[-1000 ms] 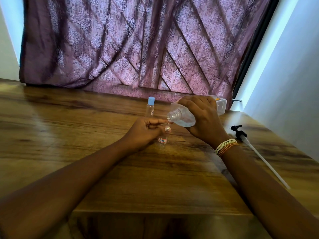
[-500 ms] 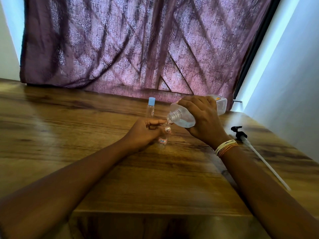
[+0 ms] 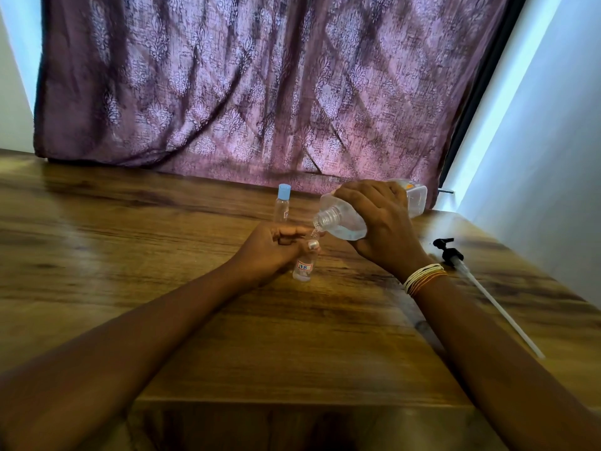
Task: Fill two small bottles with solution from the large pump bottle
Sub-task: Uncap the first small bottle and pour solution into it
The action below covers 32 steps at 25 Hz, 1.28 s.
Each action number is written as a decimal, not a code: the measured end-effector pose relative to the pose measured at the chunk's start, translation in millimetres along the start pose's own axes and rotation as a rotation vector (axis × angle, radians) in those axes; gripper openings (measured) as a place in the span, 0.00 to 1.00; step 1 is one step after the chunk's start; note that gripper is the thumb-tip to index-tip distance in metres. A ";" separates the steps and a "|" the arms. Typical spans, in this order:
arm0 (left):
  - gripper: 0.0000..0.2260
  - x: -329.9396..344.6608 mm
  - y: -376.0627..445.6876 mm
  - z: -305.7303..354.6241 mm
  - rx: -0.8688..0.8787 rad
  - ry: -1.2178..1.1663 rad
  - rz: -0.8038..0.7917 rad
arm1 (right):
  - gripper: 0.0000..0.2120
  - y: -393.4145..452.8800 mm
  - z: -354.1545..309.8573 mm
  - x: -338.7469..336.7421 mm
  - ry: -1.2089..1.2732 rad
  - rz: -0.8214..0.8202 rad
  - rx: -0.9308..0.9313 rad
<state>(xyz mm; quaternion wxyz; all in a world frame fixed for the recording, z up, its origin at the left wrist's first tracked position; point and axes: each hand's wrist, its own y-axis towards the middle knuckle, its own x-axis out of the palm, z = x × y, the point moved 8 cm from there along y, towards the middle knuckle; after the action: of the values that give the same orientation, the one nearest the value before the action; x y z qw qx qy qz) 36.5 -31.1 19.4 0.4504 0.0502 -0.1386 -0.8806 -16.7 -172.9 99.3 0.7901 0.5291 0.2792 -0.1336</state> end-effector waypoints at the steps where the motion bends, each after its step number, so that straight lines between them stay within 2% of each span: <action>1: 0.10 -0.5 -0.4 -0.3 0.003 -0.003 0.002 | 0.21 -0.1 0.3 0.3 0.000 0.000 0.001; 11: 0.17 -1.0 -0.3 0.5 -0.004 0.020 -0.010 | 0.21 0.0 0.0 -0.3 -0.001 0.007 -0.004; 16: 0.14 0.2 -0.8 1.0 0.006 0.062 -0.014 | 0.21 0.2 -1.1 -2.3 0.004 0.028 -0.007; 32: 0.13 0.7 -3.2 7.6 0.036 0.094 -0.006 | 0.20 0.3 0.2 -2.3 -0.002 0.031 0.001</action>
<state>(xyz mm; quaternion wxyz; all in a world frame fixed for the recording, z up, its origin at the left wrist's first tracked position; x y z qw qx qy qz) 32.0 -28.3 25.8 0.4528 0.1002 -0.1327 -0.8760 -18.3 -173.2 101.0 0.7919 0.5338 0.2703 -0.1222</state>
